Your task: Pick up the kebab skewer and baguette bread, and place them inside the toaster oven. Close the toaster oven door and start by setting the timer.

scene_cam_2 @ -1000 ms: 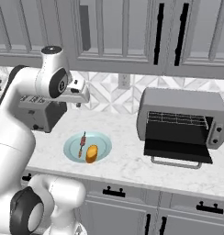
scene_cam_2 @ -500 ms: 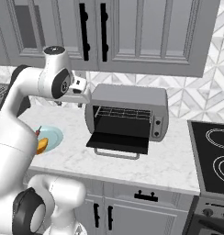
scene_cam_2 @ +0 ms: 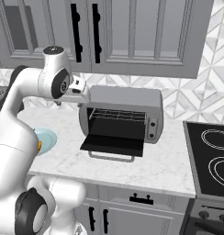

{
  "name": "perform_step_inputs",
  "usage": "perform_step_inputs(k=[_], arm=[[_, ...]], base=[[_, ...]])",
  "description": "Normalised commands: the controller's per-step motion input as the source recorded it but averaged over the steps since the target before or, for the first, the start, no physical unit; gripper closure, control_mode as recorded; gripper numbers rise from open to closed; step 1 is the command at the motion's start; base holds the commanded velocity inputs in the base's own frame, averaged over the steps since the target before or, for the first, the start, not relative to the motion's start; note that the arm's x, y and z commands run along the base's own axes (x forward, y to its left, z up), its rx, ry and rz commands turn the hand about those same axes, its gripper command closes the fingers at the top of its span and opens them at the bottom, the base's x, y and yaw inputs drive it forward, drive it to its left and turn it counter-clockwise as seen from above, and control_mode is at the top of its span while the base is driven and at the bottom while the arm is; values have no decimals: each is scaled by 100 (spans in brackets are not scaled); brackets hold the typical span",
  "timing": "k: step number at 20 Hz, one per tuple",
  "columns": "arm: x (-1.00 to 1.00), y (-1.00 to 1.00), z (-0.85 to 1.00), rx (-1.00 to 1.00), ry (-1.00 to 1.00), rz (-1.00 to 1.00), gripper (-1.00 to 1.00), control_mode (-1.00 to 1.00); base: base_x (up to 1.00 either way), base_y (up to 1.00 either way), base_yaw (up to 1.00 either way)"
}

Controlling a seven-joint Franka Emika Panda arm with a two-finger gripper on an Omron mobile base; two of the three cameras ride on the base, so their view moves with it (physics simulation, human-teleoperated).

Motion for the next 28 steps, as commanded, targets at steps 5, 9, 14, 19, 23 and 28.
perform_step_inputs(k=[5,9,14,19,23,28], arm=[[0,0,0,0,0,0,-100,100],[0,0,0,0,0,0,-100,100],[0,0,0,0,0,0,-100,100],[0,0,0,0,0,0,-100,100],[0,0,0,0,0,0,-100,100],[0,0,0,0,0,0,-100,100]], base=[[48,9,-9],[45,9,-8],[36,5,-6],[8,0,-1],[0,0,0],[0,0,0]])
